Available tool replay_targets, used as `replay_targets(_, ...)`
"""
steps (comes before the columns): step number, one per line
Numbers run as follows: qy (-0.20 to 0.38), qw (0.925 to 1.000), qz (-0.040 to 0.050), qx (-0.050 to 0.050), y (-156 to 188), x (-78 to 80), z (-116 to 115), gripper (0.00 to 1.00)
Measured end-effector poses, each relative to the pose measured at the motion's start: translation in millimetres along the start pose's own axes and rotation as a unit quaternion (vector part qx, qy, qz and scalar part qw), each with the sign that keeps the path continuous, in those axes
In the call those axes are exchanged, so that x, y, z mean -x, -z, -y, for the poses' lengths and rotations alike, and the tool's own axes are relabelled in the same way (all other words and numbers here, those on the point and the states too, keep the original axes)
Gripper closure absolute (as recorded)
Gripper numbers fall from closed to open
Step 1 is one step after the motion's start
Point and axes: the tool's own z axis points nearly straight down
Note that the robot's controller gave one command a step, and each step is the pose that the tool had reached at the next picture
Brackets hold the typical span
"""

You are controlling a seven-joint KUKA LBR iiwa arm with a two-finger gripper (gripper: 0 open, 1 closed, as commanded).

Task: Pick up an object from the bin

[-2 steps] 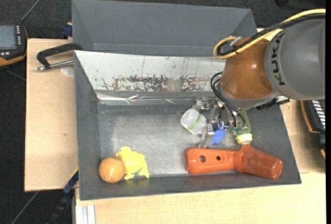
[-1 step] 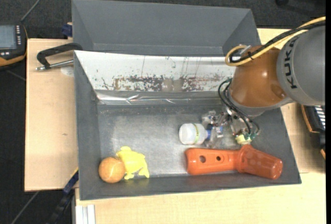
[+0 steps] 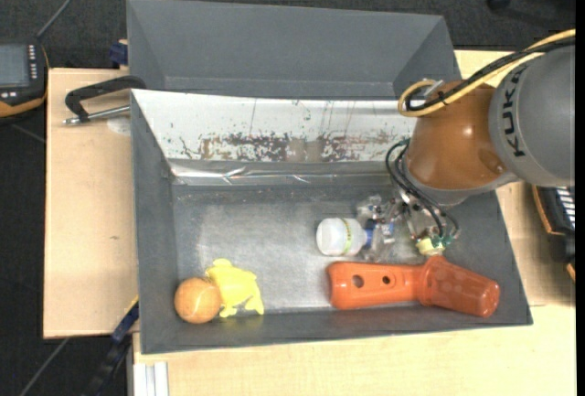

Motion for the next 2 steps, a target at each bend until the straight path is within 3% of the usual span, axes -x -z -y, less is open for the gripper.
replay_targets(1, 0.005, 1.0, -0.0009, 0.0, 53, 4.7, -3, 1.0)
replay_targets(2, 0.001, 1.0, 0.0075, -0.002, 66, 19.0, 3, 1.0)
